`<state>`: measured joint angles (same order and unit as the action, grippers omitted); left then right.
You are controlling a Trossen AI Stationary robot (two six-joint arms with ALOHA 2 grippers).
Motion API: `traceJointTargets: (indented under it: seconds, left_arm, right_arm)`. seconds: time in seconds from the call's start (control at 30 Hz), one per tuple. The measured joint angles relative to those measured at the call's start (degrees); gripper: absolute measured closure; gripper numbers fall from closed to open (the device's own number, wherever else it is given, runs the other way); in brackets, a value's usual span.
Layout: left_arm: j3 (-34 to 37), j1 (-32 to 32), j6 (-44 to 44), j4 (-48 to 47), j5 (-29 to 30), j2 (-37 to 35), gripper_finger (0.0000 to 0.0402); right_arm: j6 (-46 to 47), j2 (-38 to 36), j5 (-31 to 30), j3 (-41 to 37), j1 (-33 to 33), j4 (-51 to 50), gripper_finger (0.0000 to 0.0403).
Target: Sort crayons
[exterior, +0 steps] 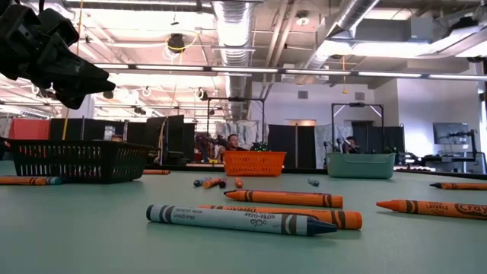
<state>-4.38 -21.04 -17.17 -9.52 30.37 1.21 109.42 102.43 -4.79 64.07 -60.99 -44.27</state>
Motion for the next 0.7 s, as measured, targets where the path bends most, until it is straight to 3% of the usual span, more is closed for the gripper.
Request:
traceJointTargets:
  seconds: [0.43,0.7]
  left_arm:
    - [0.0,0.01,0.0,0.0,0.02,0.01,0.0274]
    - [0.0,0.02,0.0,-0.02,0.02,0.0,0.0274]
  right_arm:
    - [-5.01,-0.36,4.34,-5.14,1.28,5.73,0.0273]
    - [-12.42,-0.25,6.6,-5.22,2.92,5.39,0.0299]
